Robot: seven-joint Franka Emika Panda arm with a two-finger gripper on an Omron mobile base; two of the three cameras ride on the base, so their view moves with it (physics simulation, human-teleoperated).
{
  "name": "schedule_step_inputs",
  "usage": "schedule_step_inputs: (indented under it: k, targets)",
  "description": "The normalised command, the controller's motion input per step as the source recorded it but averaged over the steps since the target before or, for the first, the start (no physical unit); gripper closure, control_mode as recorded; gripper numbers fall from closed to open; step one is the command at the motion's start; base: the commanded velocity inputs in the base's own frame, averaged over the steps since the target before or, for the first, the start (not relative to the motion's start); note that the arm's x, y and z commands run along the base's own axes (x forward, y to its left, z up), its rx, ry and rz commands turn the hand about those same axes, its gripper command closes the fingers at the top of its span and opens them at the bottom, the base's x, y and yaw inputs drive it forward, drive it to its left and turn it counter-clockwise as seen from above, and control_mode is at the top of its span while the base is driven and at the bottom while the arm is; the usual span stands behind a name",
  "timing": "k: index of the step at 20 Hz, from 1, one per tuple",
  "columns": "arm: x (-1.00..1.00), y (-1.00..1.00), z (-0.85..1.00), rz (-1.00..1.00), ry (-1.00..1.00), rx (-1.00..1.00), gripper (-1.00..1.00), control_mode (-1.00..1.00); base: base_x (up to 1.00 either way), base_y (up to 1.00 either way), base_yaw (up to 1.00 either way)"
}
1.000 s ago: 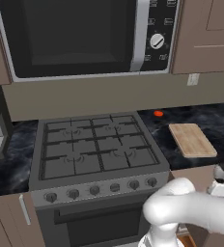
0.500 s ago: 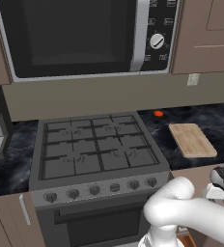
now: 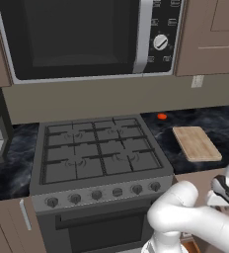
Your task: Open the drawer on the right and place the cutting tools on the cutting board.
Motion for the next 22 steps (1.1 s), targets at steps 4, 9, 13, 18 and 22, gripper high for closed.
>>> schedule_step_inputs:
  k: [4, 9, 13, 18, 22]
  targets:
    - [0.00, 0.01, -0.12, 0.00, 0.00, 0.00, 1.00, -1.00, 0.00, 0.00, 0.00]
    - [-0.15, 0.00, 0.00, 0.00, -0.02, 0.00, 1.00, -1.00, 0.00, 0.00, 0.00]
    - [-0.52, 0.00, 0.00, 0.00, -0.15, 0.00, 1.00, -1.00, 0.00, 0.00, 0.00]
    - [-0.56, 0.00, 0.68, -0.08, -0.27, 0.00, 1.00, -1.00, 0.00, 0.00, 0.00]
    - [0.06, 0.00, 1.00, -0.09, -0.18, 0.00, 1.00, -1.00, 0.00, 0.00, 0.00]
